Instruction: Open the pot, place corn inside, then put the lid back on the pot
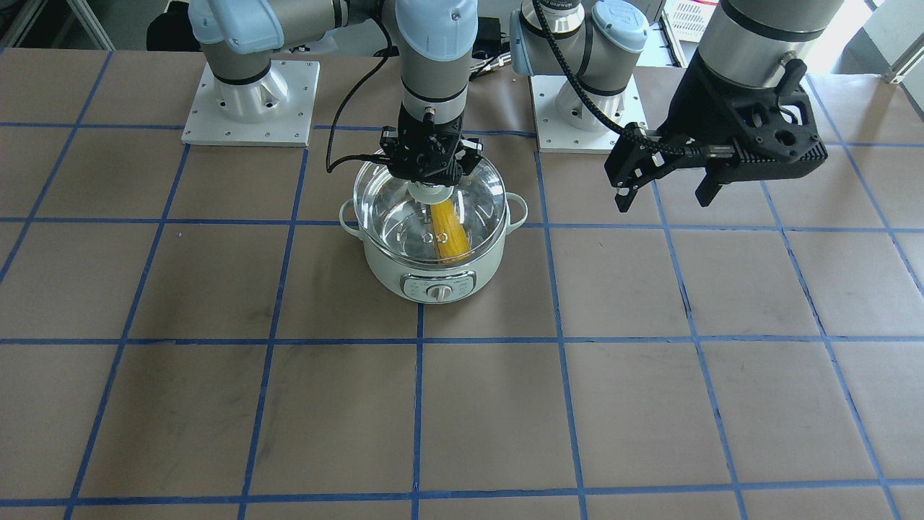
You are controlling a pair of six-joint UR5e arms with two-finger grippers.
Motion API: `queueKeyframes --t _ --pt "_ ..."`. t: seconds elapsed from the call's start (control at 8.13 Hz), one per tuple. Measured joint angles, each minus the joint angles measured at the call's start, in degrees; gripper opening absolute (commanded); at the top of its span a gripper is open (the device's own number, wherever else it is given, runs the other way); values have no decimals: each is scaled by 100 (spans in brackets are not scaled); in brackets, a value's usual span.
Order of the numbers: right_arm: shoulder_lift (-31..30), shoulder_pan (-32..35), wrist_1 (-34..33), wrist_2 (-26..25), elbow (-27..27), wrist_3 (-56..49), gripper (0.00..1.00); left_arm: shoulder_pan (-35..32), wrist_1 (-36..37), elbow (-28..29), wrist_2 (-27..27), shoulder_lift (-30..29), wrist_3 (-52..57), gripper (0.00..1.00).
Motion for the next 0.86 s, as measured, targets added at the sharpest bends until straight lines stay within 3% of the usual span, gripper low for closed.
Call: queueKeyframes --t 0.86 --pt "129 127 -171 -10 117 62 6 0 -12 0 -76 27 -25 100"
